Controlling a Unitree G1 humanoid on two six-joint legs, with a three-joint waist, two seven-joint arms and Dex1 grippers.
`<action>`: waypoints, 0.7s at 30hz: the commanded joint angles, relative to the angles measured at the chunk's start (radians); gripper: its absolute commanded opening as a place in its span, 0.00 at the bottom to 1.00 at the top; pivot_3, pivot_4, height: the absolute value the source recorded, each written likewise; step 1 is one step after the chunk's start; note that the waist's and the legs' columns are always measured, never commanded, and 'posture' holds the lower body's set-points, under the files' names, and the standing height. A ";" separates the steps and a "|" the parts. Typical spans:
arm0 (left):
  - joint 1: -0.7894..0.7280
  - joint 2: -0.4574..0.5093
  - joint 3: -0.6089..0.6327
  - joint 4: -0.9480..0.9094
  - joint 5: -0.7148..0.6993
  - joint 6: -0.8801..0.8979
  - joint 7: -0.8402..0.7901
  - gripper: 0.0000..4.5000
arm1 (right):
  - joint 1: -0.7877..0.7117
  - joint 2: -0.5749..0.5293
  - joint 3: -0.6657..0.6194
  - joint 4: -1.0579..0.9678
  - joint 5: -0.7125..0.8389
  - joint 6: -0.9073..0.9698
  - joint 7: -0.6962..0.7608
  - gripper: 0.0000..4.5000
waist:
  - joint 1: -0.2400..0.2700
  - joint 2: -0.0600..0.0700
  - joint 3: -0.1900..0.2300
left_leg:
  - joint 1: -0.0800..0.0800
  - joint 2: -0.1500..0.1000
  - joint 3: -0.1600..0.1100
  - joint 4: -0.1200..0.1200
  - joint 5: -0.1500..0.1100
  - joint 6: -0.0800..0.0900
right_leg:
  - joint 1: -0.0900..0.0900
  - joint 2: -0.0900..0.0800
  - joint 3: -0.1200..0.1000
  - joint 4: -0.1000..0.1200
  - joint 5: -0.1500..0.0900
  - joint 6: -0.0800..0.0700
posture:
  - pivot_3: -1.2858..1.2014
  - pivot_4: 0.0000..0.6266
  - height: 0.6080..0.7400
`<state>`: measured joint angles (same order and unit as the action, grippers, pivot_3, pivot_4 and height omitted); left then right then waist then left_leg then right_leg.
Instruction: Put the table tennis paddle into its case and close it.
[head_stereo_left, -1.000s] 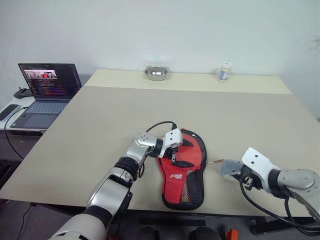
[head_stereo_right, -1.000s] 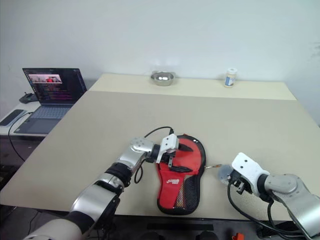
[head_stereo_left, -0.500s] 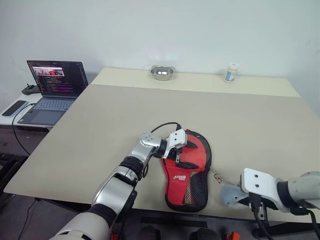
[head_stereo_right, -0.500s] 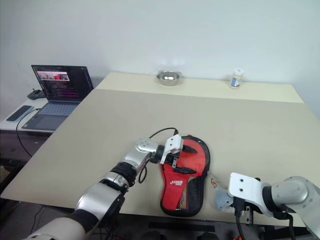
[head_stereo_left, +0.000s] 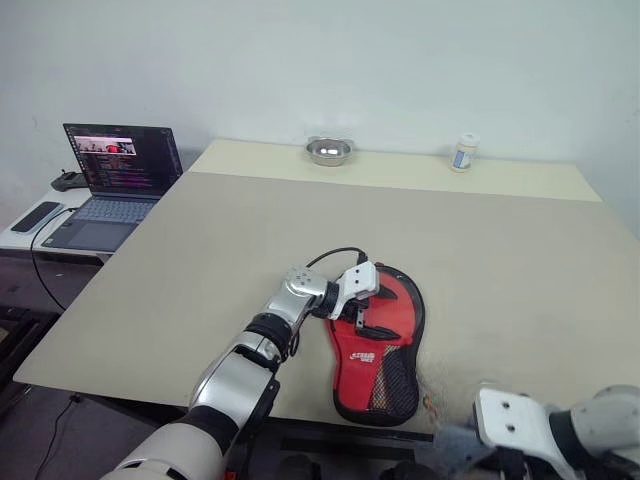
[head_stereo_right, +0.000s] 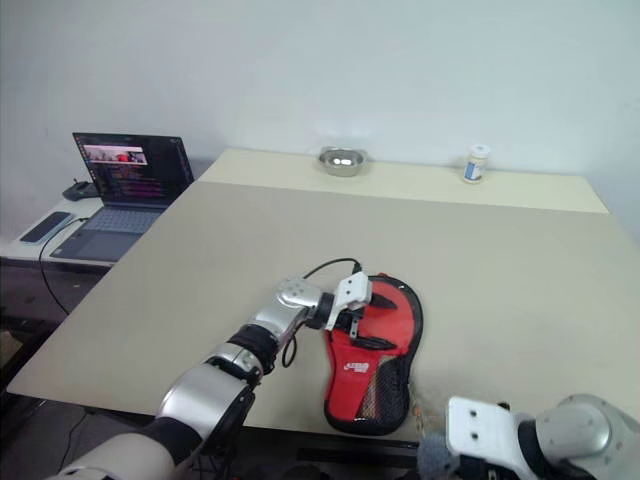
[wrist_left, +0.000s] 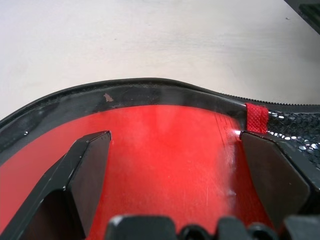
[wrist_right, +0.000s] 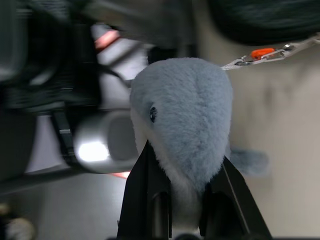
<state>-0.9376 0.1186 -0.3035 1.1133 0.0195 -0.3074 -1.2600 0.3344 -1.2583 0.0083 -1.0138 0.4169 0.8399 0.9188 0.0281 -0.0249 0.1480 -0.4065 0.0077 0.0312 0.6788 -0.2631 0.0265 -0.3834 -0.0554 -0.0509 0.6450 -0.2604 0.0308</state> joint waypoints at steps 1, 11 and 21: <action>0.047 -0.016 -0.049 0.069 0.085 0.017 0.021 1.00 | 0.044 -0.028 0.014 -0.033 0.035 -0.063 -0.002 0.05 | 0.000 -0.001 0.000 | 0.002 0.000 0.000 0.000 0.000 0.000 | 0.002 0.000 0.000 0.000 0.000 0.000 | 0.52 0.24 1.00; 0.024 -0.034 -0.051 0.085 0.108 0.002 0.022 1.00 | -0.053 -0.033 0.094 -0.033 0.139 -0.026 -0.161 0.05 | -0.001 -0.002 0.000 | 0.008 0.001 -0.001 -0.001 0.000 0.000 | 0.008 -0.001 -0.001 -0.002 -0.001 -0.001 | 0.52 0.24 1.00; 0.016 -0.044 -0.044 0.095 0.116 -0.012 0.028 1.00 | -0.054 -0.121 -0.019 -0.033 0.311 -0.001 -0.154 0.81 | -0.001 -0.002 0.001 | 0.007 0.001 -0.002 -0.001 -0.001 -0.001 | 0.007 -0.002 -0.001 -0.003 -0.001 -0.001 | 0.52 0.24 1.00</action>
<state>-0.9590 0.0842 -0.3036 1.1504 0.0646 -0.3335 -1.2348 0.2764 -1.3655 0.0191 -1.0201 0.6936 0.8497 0.7630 0.0271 -0.0270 0.1488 -0.3992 0.0086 0.0294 0.6776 -0.2636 0.0257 -0.3771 -0.0571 -0.0521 0.6423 -0.2612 0.0298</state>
